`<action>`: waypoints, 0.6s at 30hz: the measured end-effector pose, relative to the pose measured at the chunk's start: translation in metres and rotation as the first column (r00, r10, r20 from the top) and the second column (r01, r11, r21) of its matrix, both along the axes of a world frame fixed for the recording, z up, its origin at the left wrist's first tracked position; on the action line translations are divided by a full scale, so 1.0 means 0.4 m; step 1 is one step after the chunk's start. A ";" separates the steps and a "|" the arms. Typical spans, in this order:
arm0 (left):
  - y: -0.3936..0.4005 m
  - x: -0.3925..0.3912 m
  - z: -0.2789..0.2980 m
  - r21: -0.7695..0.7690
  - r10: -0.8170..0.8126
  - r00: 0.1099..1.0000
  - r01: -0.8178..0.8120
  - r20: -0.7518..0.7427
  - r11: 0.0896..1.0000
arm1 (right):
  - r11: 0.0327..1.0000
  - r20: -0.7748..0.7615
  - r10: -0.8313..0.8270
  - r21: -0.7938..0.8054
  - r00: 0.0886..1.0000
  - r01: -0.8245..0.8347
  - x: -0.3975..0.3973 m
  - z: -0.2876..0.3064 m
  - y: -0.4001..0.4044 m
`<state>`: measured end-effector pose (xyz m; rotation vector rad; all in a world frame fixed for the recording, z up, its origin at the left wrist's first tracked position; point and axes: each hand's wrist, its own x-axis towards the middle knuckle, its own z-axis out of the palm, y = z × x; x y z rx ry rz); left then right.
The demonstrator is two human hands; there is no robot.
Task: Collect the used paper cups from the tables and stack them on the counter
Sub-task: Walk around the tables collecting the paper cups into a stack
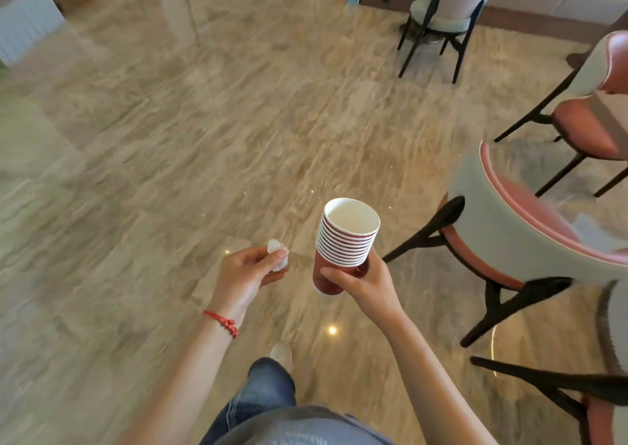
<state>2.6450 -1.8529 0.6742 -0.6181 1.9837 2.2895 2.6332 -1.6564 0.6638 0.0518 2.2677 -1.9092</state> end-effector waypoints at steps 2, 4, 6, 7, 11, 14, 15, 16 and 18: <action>-0.033 -0.122 0.013 0.009 -0.011 1.000 0.011 -0.002 1.000 | 1.000 0.000 -0.012 -0.011 1.000 0.012 -0.120 0.012 -0.036; -0.059 -0.242 0.021 0.010 -0.024 1.000 0.024 -0.001 1.000 | 1.000 -0.009 -0.026 -0.015 1.000 0.026 -0.230 0.020 -0.061; -0.078 -0.354 0.021 0.014 -0.021 1.000 0.020 0.015 1.000 | 0.999 -0.003 -0.036 -0.021 0.999 0.036 -0.329 0.025 -0.073; -0.084 -0.404 0.018 0.020 -0.017 1.000 0.017 0.022 1.000 | 0.999 0.001 -0.041 -0.021 0.999 0.041 -0.375 0.025 -0.075; -0.093 -0.604 -0.008 0.034 -0.030 0.998 0.029 0.046 0.999 | 0.998 0.013 -0.061 -0.021 0.998 0.061 -0.570 0.009 -0.070; -0.085 -0.775 -0.029 0.022 -0.048 0.998 0.047 0.049 0.999 | 0.998 0.006 -0.056 -0.022 0.998 0.056 -0.742 -0.006 -0.065; -0.081 -0.837 -0.033 0.025 -0.045 0.998 0.044 0.047 0.999 | 0.999 0.002 -0.049 -0.023 0.999 0.049 -0.803 -0.009 -0.063; -0.075 -0.897 -0.035 0.031 -0.036 0.998 0.035 0.042 0.999 | 0.999 -0.003 -0.045 -0.024 0.999 0.045 -0.863 -0.010 -0.059; -0.063 -1.020 -0.032 0.036 -0.020 0.999 0.019 0.033 0.999 | 0.999 -0.015 -0.032 -0.028 0.999 0.032 -0.987 -0.007 -0.047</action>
